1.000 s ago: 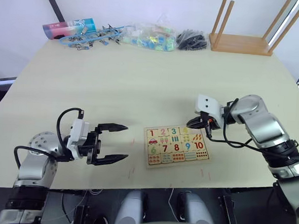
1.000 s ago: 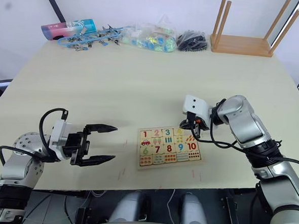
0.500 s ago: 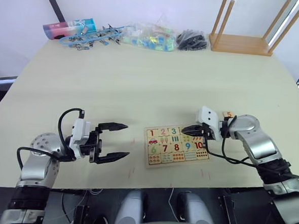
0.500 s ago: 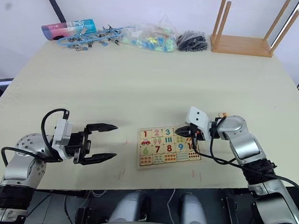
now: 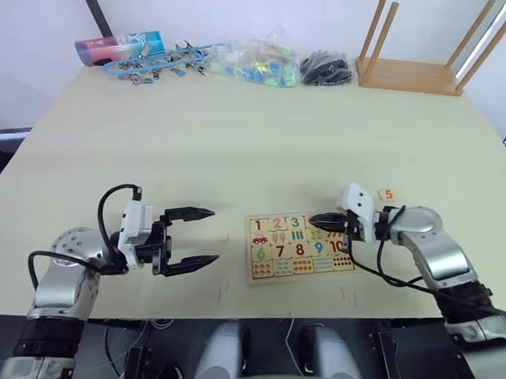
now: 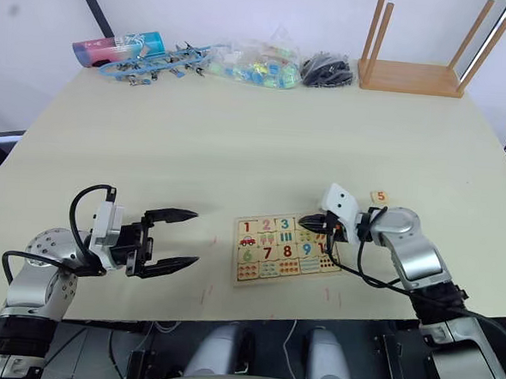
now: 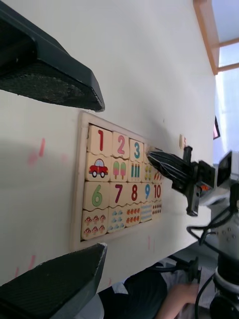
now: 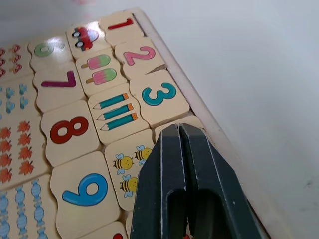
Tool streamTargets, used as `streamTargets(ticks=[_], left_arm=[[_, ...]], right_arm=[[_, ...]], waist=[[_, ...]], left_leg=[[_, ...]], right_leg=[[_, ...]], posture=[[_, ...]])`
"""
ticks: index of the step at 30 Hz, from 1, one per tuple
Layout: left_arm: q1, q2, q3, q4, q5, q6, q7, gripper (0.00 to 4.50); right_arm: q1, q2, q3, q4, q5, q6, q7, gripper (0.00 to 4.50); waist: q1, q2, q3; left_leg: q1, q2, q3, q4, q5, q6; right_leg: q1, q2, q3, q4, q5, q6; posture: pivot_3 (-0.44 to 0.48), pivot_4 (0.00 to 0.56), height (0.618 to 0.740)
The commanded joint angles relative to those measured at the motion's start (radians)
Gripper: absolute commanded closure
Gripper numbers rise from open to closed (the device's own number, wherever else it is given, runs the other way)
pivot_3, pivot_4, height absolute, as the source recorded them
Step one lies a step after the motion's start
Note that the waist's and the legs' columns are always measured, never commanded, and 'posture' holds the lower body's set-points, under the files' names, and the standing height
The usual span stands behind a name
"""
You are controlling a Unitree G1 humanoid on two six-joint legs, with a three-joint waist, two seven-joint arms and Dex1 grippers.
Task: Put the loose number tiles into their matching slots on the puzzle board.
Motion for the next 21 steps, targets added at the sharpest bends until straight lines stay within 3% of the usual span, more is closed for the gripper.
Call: streamTargets(ticks=[1,5,6,8,15,16,21], left_arm=[[0.029,-0.002,0.034,-0.034,-0.005,-0.012,0.036,0.00],[0.055,-0.015,0.047,-0.030,0.001,-0.012,0.093,0.00],[0.061,-0.020,0.048,-0.020,0.008,-0.019,0.106,0.00],[0.077,-0.041,0.064,-0.008,0.013,-0.020,0.156,0.00],[0.119,-0.060,0.113,-0.010,0.007,-0.001,0.250,0.00],[0.123,-0.058,0.122,-0.009,0.007,-0.002,0.258,0.00],[0.175,-0.047,0.168,-0.047,-0.011,0.029,0.289,0.00]], right_arm=[[0.054,-0.010,-0.119,-0.100,0.065,-0.008,-0.061,4.49],[0.149,-0.029,-0.204,-0.133,0.073,-0.062,-0.114,4.49],[0.178,-0.034,-0.232,-0.144,0.082,-0.079,-0.124,4.09],[0.261,-0.046,-0.318,-0.168,0.111,-0.116,-0.141,3.77],[0.472,-0.063,-0.511,-0.188,0.197,-0.192,-0.143,0.34],[0.497,-0.062,-0.531,-0.188,0.208,-0.204,-0.142,0.04],[0.646,-0.034,-0.639,-0.166,0.256,-0.291,-0.130,0.04]], waist=[[0.001,0.000,0.000],[0.003,0.000,0.000],[0.002,0.000,0.000],[0.005,0.000,0.000],[0.004,-0.001,0.000],[0.004,-0.001,0.000],[0.003,-0.001,0.000]], left_leg=[[0.000,0.000,0.000,0.000,0.000,0.000],[0.000,0.000,0.000,0.000,0.000,0.000],[0.000,0.000,0.000,0.000,0.000,0.000],[0.000,0.000,0.000,0.000,0.000,0.000],[0.001,0.000,0.000,0.000,0.000,0.000],[0.001,0.001,0.000,0.000,0.000,0.000],[0.002,0.001,0.000,0.000,0.000,0.000]], right_leg=[[0.000,0.000,0.000,0.000,0.000,0.000],[0.000,0.000,0.000,0.000,0.000,0.000],[0.000,0.000,0.000,0.000,0.000,0.000],[0.000,0.000,0.000,0.000,0.000,0.000],[0.001,0.000,0.000,0.000,0.000,0.000],[0.001,0.000,0.000,0.000,0.000,0.000],[0.001,0.000,0.001,0.000,-0.001,-0.001]], posture=[[0.000,0.150,0.737],[0.000,0.150,0.737],[0.000,0.150,0.737],[0.000,0.150,0.737],[0.000,0.150,0.737],[0.000,0.150,0.737],[0.000,0.150,0.737]])
